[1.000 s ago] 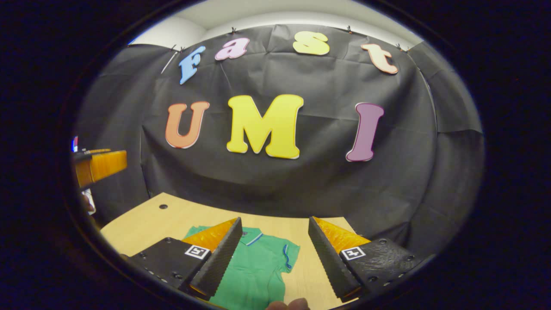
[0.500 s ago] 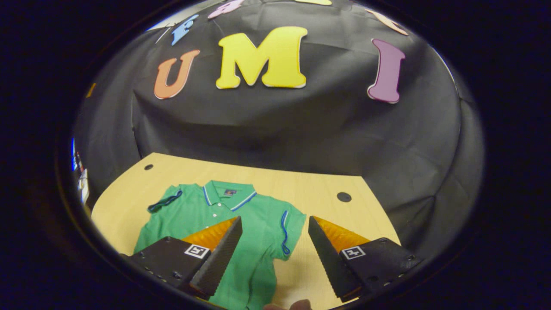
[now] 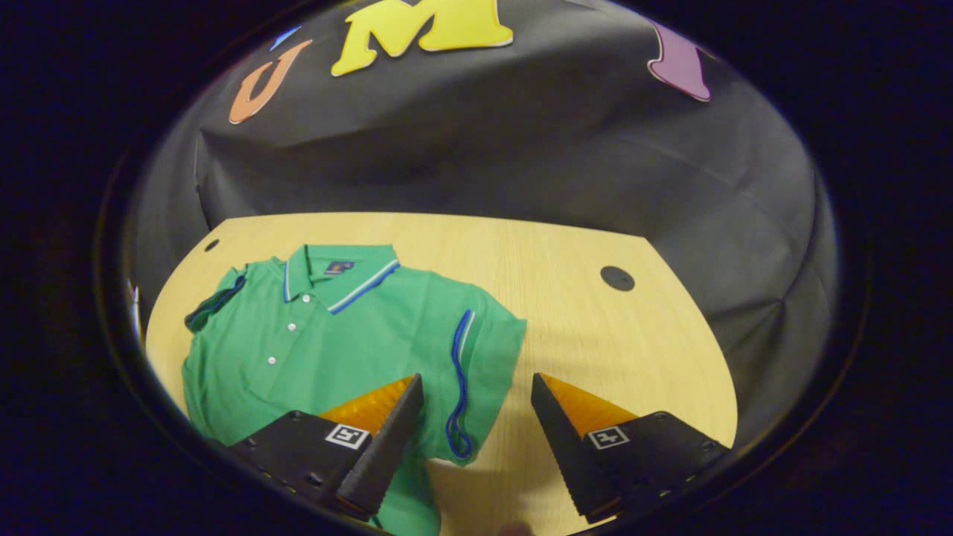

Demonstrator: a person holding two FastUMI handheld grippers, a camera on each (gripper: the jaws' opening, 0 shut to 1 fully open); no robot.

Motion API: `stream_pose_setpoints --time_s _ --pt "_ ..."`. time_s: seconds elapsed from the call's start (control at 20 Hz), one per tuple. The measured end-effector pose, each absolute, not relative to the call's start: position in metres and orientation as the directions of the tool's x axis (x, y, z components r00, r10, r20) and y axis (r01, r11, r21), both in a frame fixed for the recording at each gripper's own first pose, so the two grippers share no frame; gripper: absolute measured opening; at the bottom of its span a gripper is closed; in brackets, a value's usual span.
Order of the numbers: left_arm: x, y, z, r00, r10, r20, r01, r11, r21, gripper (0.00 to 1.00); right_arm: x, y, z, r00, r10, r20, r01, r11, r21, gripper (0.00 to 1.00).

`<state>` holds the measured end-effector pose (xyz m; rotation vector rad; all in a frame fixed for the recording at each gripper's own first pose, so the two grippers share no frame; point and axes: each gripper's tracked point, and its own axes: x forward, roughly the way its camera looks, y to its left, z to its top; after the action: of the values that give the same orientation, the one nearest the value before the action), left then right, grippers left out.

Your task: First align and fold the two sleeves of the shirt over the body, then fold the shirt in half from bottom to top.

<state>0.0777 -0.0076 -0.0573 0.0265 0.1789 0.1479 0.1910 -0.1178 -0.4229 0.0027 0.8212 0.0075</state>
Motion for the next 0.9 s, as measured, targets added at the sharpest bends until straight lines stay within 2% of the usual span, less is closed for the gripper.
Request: stream_pose_setpoints --time_s 0.1,0.15,0.2,0.25,0.3,0.35,0.4,0.45,0.5,0.9 --pt "0.080 -0.010 -0.060 0.972 0.148 -0.180 -0.141 0.989 0.048 1.00 0.191 -0.114 -0.431 0.662 0.027 -0.749 -0.013 1.000 0.025 0.77" --pt "0.081 -0.012 -0.061 0.973 0.145 -0.181 -0.138 0.989 0.048 1.00 0.189 -0.114 -0.435 0.650 0.026 -0.759 -0.018 1.000 0.019 0.65" --pt "0.083 -0.013 -0.060 0.973 0.141 -0.182 -0.135 0.990 0.048 1.00 0.188 -0.114 -0.439 0.643 0.030 -0.766 -0.027 1.000 0.016 0.58" --pt "0.084 -0.014 -0.061 0.973 0.137 -0.184 -0.131 0.990 0.047 1.00 0.188 -0.113 -0.441 0.633 0.030 -0.774 -0.031 0.999 0.013 0.42" --pt "0.084 -0.015 -0.062 0.973 0.134 -0.186 -0.128 0.991 0.046 1.00 0.188 -0.113 -0.443 0.629 0.035 -0.776 -0.029 0.999 0.022 0.35" --pt "0.085 -0.015 -0.063 0.973 0.132 -0.187 -0.126 0.991 0.045 1.00 0.189 -0.112 -0.442 0.629 0.037 -0.777 -0.018 0.999 0.033 0.16" --pt "0.084 -0.015 -0.063 0.973 0.131 -0.188 -0.125 0.991 0.045 1.00 0.188 -0.112 -0.443 0.623 0.043 -0.781 -0.015 0.999 0.044 0.07" --pt "0.084 -0.015 -0.063 0.973 0.132 -0.189 -0.125 0.991 0.044 1.00 0.190 -0.114 -0.444 0.622 0.037 -0.782 -0.002 0.999 0.046 0.07" --pt "0.084 -0.016 -0.064 0.973 0.132 -0.190 -0.125 0.991 0.045 1.00 0.186 -0.113 -0.435 0.621 0.049 -0.782 -0.002 0.998 0.060 0.00" --pt "0.079 -0.010 -0.060 0.975 0.135 -0.178 -0.134 0.991 0.022 1.00 0.197 -0.119 -0.372 0.701 0.032 -0.713 0.034 0.996 0.078 0.00"
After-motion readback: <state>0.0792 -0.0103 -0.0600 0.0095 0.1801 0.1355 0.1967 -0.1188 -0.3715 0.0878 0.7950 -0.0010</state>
